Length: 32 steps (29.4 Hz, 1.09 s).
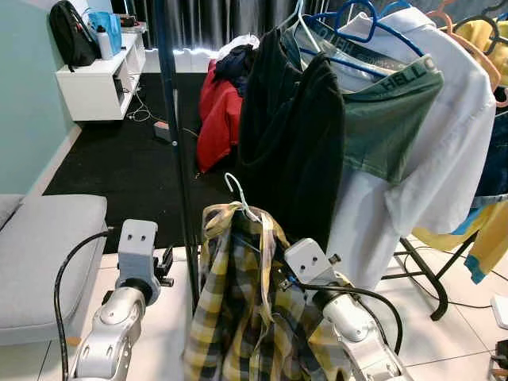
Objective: Hang hanger
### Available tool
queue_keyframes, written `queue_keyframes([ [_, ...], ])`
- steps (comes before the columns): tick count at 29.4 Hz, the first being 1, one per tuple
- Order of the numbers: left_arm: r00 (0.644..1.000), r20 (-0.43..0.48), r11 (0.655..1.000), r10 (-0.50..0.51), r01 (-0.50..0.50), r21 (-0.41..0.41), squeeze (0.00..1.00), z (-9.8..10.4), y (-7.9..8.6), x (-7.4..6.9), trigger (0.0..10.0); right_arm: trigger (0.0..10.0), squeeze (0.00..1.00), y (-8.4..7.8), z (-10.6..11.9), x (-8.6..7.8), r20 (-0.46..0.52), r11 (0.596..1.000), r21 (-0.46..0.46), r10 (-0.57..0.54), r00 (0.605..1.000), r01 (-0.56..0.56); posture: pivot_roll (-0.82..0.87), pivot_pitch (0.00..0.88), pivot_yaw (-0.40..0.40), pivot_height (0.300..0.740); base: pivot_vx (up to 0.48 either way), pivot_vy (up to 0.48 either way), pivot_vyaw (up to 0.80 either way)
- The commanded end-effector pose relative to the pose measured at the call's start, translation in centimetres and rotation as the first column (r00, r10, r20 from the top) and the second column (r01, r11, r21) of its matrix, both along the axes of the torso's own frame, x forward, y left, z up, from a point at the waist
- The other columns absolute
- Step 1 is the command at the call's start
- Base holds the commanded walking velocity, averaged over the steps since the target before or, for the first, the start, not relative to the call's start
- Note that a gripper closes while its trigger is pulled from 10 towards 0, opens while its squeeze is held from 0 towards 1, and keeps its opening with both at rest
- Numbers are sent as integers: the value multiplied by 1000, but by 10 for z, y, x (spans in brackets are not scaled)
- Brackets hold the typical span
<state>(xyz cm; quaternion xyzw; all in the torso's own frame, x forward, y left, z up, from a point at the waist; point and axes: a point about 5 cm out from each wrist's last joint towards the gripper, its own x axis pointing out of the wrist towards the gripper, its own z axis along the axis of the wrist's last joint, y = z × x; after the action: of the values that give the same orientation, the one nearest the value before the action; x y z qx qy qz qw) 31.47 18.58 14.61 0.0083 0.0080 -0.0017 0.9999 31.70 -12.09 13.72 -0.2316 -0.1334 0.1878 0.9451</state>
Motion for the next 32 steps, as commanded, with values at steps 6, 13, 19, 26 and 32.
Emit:
queue_keyframes([
  [6, 1000, -16, 999, -17, 17, -31, 0, 0, -3, -2, 10000, 10000, 0, 5, 14, -4, 91, 999, 23, 29, 995, -31, 7, 158, -20, 740, 0, 0, 0],
  [13, 999, -33, 999, 1, -3, -43, 0, -2, -1, -3, 10000, 10000, 0, 0, 25, -7, 176, 998, 63, -21, 984, 10, 3, 153, -22, 740, 0, 0, 0],
  [19, 999, -34, 999, 0, -1, -44, 0, -2, -2, -3, 10000, 10000, 0, -4, 27, -7, 195, 997, 66, -57, 979, 45, 1, 153, -21, 740, 0, 0, 0],
  [26, 999, -40, 999, -8, 6, -44, 0, -4, -4, -3, 10000, 10000, 0, -12, 36, -7, 238, 992, 95, -98, 966, 78, -6, 154, -20, 740, 0, 0, 0],
  [32, 1000, -25, 1000, 13, -13, -6, 0, -1, 1, -1, 10000, 10000, 0, -17, 47, -4, 236, 980, 178, -127, 963, 86, -12, 159, -24, 740, 0, 0, 0],
])
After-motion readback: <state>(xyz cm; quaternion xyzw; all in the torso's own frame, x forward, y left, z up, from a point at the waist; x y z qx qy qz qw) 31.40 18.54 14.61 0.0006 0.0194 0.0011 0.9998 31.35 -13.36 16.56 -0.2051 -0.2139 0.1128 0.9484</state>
